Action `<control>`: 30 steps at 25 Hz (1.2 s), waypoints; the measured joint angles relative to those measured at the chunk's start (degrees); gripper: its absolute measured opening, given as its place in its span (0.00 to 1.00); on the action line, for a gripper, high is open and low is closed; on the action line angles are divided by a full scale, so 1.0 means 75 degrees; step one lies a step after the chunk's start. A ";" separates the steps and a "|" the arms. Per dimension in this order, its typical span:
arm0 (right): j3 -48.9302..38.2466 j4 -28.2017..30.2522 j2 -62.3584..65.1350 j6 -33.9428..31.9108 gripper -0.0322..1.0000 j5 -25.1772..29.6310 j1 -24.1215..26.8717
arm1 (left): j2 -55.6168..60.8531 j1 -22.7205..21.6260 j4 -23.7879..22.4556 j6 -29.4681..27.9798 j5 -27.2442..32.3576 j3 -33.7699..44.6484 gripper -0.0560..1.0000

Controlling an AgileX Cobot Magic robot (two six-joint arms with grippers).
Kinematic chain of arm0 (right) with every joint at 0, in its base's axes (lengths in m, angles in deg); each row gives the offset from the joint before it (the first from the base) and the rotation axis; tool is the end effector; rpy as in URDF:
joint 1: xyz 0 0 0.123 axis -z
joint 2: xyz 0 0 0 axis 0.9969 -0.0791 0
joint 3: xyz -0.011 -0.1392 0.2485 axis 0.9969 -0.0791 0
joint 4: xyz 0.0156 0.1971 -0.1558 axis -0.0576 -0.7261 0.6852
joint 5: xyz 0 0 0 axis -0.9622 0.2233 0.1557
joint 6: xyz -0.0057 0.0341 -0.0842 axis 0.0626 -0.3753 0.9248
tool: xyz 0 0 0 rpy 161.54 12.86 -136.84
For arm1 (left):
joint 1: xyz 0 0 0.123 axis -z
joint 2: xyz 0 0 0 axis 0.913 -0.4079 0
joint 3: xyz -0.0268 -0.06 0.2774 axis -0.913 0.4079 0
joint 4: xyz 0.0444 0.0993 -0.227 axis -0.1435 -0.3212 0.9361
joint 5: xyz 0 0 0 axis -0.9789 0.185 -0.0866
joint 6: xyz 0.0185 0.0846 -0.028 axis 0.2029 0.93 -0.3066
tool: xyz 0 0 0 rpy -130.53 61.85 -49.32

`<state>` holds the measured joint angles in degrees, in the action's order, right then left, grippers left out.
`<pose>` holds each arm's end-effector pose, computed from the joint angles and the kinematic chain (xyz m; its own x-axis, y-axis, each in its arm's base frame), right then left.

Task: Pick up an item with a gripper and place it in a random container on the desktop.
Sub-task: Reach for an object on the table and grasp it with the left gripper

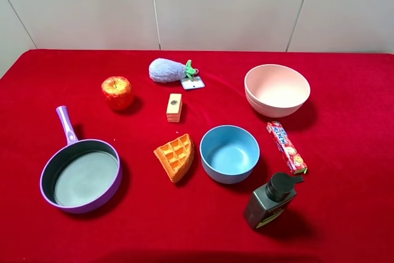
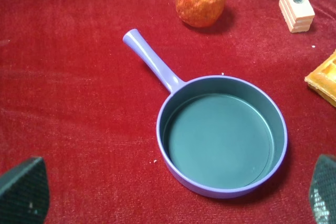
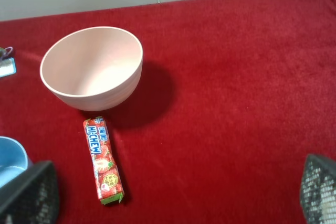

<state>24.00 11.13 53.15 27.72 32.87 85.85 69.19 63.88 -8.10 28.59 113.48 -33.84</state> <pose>-0.0039 0.0017 0.2807 -0.4141 0.0545 -0.9086 0.0117 0.9984 0.0546 -0.0055 -0.0088 0.2751 -0.4512 0.1351 -0.8821 0.1176 0.9889 0.0913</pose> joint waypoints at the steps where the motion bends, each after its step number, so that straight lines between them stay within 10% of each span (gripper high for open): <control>1: 0.0000 0.0000 0.0000 0.0000 0.70 0.0000 0.0000 | 0.0000 0.0000 0.0000 0.0000 0.0000 0.0000 0.99; 30: 0.0000 0.0000 0.0000 0.0000 0.70 0.0000 0.0000 | 0.0000 0.0000 -0.0090 0.0000 -0.0023 0.0000 0.99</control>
<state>24.00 11.13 53.15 27.72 32.87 85.85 69.19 63.88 -8.77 28.59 113.30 -33.84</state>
